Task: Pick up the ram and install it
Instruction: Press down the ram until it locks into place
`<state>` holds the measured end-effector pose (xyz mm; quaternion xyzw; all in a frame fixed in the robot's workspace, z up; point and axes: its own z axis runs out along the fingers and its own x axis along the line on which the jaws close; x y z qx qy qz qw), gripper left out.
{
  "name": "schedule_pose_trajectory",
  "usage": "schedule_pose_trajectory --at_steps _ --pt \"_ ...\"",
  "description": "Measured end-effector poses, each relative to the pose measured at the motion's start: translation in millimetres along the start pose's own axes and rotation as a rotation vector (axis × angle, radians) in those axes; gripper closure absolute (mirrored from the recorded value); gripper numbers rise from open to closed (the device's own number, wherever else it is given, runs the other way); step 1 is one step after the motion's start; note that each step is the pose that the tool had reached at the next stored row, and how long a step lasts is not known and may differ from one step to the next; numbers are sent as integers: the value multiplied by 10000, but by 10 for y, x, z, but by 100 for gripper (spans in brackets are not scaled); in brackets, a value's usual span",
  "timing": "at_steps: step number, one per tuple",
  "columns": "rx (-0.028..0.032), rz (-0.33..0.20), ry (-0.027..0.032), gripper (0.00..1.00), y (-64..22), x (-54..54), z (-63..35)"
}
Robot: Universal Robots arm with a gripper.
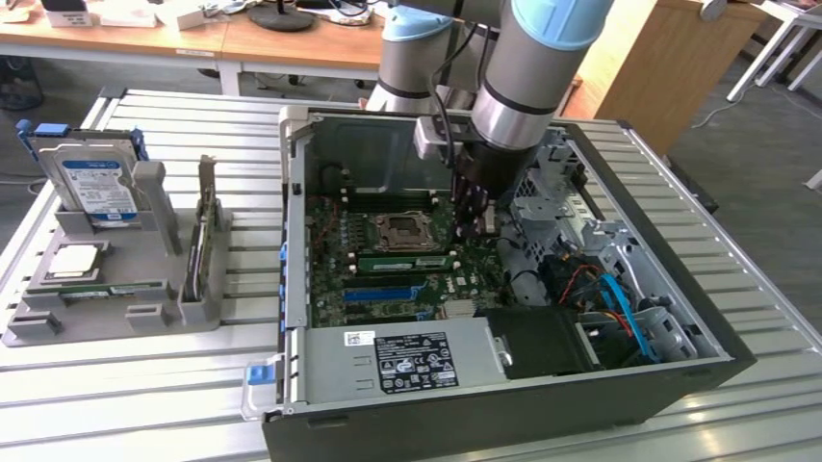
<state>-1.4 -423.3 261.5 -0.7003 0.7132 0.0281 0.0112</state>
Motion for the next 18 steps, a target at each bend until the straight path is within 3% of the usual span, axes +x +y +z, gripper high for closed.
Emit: schedule_pose_trajectory --at_steps 9,18 --pt "-1 0 2 90 -2 1 9" --pt "-1 3 13 90 -4 4 78"
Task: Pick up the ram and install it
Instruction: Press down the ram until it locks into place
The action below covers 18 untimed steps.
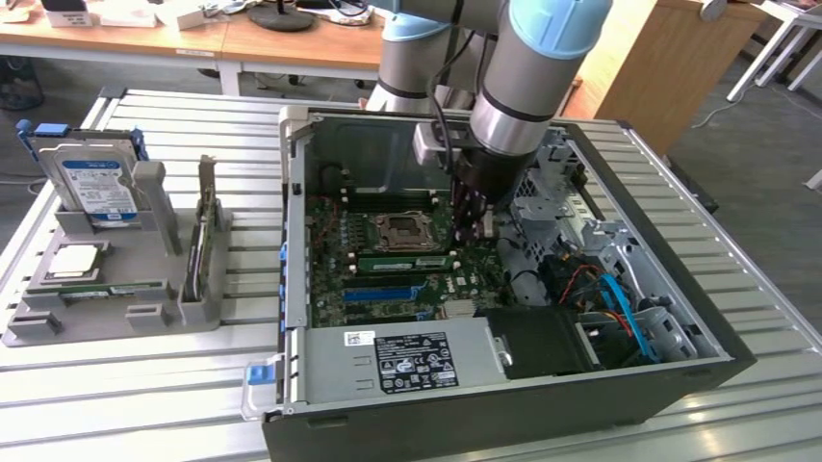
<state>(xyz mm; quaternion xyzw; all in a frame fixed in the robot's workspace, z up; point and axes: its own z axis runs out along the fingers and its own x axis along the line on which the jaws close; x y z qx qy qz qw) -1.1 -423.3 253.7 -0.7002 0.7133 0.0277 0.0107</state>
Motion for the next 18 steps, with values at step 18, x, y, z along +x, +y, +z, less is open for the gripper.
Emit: schedule_pose_trajectory --at_steps 18 --pt "3 30 15 90 -1 1 90"
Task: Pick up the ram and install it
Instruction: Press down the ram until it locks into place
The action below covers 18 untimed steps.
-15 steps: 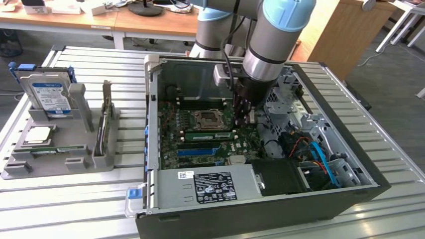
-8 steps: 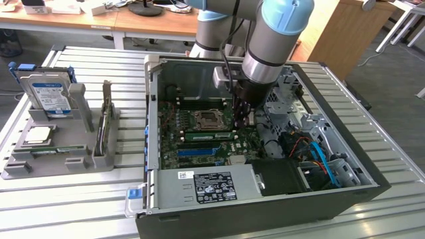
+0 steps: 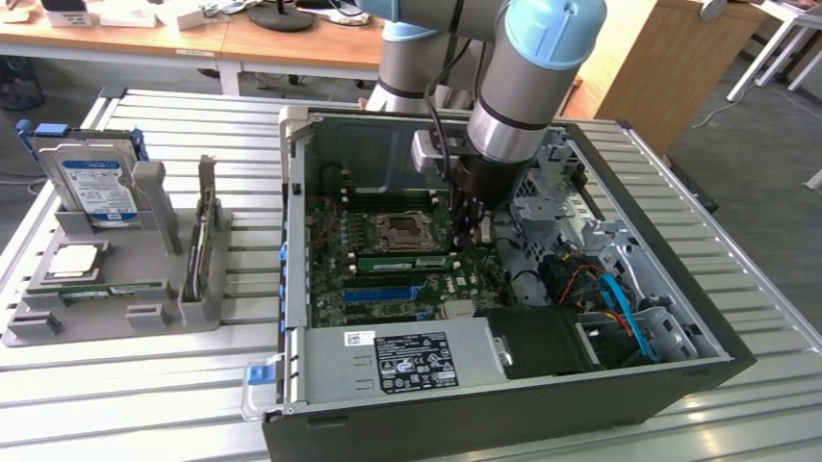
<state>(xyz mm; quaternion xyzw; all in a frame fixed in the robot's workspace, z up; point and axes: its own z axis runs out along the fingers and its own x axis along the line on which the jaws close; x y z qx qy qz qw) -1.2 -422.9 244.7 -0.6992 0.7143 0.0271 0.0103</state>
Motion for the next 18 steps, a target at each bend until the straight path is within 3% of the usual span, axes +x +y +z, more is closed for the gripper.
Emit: schedule_pose_trajectory --at_steps 7,12,18 --pt "-1 -2 13 90 0 -26 3" --pt "-8 0 155 90 0 -26 16" --pt "-24 -2 256 90 0 -27 23"
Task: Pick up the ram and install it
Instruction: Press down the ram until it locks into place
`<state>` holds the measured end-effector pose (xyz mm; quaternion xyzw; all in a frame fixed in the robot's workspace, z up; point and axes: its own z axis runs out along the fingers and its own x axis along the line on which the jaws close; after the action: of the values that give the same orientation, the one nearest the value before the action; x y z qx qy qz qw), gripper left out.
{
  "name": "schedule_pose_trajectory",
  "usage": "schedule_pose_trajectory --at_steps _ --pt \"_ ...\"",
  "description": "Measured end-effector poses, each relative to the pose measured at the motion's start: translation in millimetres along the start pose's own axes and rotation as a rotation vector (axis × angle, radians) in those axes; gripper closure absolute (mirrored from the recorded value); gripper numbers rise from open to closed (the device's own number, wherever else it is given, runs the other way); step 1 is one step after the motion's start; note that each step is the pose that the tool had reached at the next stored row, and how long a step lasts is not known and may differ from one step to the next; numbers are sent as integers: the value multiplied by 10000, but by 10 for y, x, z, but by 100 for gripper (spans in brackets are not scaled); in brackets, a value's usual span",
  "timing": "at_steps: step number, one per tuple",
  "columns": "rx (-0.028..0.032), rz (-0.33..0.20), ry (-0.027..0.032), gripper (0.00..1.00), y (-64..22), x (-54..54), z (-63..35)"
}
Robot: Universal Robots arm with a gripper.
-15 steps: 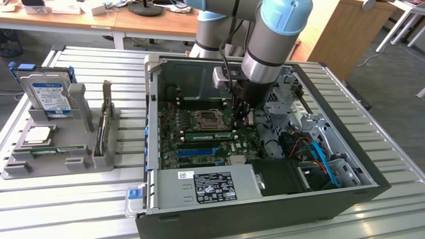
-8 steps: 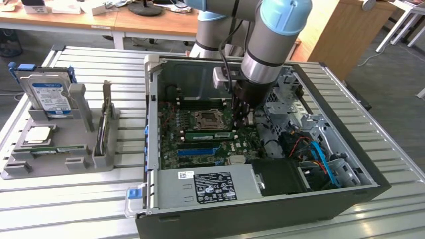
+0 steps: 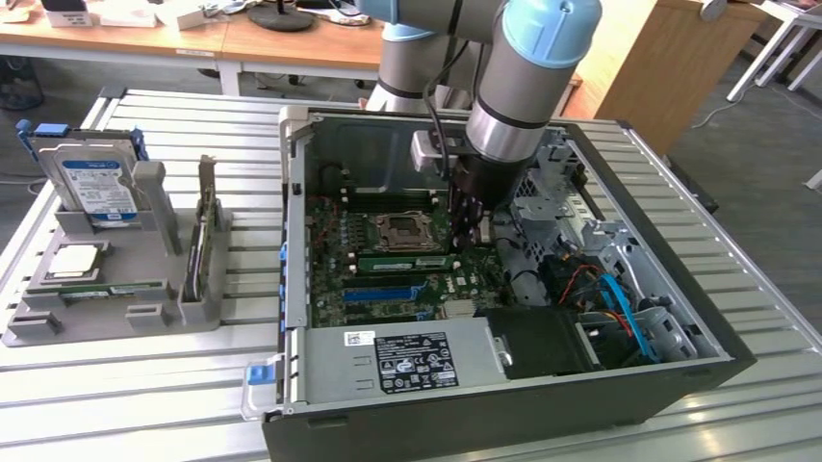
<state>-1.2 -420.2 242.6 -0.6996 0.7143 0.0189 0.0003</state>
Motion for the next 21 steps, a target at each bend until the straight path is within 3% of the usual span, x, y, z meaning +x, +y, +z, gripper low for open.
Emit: schedule_pose_trajectory --at_steps 4,21 --pt "-4 -7 42 90 0 -2 4" --pt "5 -7 44 90 -1 -15 56"
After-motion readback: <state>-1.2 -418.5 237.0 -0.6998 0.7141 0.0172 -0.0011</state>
